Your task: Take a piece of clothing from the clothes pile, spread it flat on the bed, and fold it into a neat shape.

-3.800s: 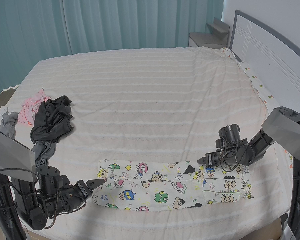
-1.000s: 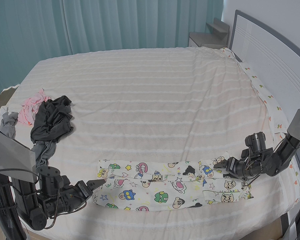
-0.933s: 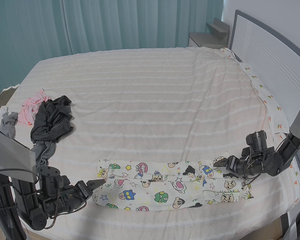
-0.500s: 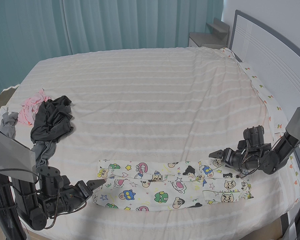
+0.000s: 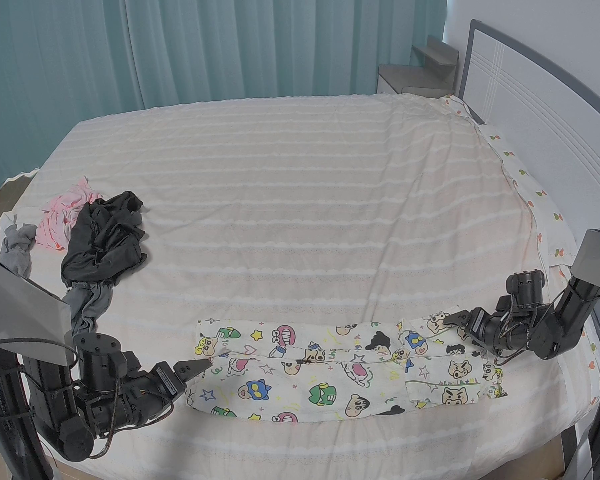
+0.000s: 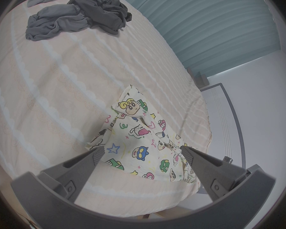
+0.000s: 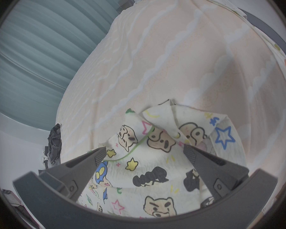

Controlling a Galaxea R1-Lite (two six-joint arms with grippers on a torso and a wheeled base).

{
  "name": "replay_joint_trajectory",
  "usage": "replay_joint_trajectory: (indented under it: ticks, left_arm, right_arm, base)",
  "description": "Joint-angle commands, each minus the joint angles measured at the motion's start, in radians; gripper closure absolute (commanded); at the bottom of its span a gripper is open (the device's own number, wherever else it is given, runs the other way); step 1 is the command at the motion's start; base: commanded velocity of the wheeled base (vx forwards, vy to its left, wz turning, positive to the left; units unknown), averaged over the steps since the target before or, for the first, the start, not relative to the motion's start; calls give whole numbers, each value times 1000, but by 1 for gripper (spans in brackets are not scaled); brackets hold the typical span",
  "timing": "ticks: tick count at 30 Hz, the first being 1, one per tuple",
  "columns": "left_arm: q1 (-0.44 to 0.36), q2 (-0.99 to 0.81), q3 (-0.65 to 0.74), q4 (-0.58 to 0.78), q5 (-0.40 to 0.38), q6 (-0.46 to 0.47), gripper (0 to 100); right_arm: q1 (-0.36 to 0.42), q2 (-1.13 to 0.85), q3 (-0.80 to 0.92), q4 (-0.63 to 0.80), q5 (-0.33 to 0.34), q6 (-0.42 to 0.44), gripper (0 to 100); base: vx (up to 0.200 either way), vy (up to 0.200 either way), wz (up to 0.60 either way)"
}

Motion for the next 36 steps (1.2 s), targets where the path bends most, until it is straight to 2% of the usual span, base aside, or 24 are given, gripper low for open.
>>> replay_joint_trajectory:
  ticks: [1, 7, 8, 10, 11, 12, 14, 16, 18, 20, 21, 22, 24, 27, 30, 33, 36]
  left_arm:
    - [-2, -2, 3, -2, 0, 0, 0]
    - [-3, -4, -4, -4, 23, 21, 0]
    - [-6, 5, -10, -4, 45, 55, 0]
    - [-8, 10, -13, -4, 57, 79, 0]
    - [-8, 19, -21, -4, 85, 125, 0]
    - [-8, 27, -41, -4, 124, 207, 0]
    - [-6, 24, -67, -2, 146, 276, 0]
    - [-5, 21, -83, 4, 147, 296, 0]
    - [2, 15, -141, 33, 152, 317, 0]
    - [14, -18, -245, 206, 155, 316, 0]
    - [14, -22, -260, 234, 155, 316, 0]
    - [12, -41, -337, 392, 157, 309, 0]
    - [3, -62, -432, 560, 163, 276, 0]
    - [-35, -97, -618, 827, 170, 122, 0]
    - [-58, -90, -776, 1058, 170, 30, 0]
    - [-58, -91, -860, 1108, 161, -33, 0]
    - [-60, -94, -888, 1093, 160, -20, 0]
  right_arm:
    - [-5, -71, 63, -36, 1, 3, 0]
    - [-22, -304, 198, -90, -1, 37, 0]
    - [-22, -381, 239, -88, 1, 86, 0]
    - [-19, -408, 259, -88, 1, 108, 0]
    - [-19, -448, 290, -90, 4, 138, 0]
    - [-16, -499, 345, -91, 21, 178, 0]
    - [-19, -520, 397, -107, 70, 216, 0]
    - [-21, -519, 419, -128, 94, 241, 0]
    - [-21, -505, 472, -217, 156, 308, 0]
    - [-19, -502, 532, -332, 186, 336, 0]
    - [-19, -500, 540, -344, 188, 338, 0]
    - [-19, -488, 561, -394, 194, 338, 0]
    - [-22, -451, 577, -440, 205, 336, 0]
    - [-22, -388, 603, -518, 206, 335, 0]
    - [-22, -351, 630, -604, 206, 333, 0]
    - [-24, -332, 630, -630, 205, 333, 0]
    - [-24, -332, 630, -631, 205, 333, 0]
  base:
    - [0, 0, 0]
    - [0, 0, 0]
    - [0, 0, 0]
    - [0, 0, 0]
    - [0, 0, 0]
    - [0, 0, 0]
    - [0, 0, 0]
    - [0, 0, 0]
    - [0, 0, 0]
    - [0, 0, 0]
    - [0, 0, 0]
    - [0, 0, 0]
    - [0, 0, 0]
    - [0, 0, 0]
    - [0, 0, 0]
    - [0, 0, 0]
    - [0, 0, 0]
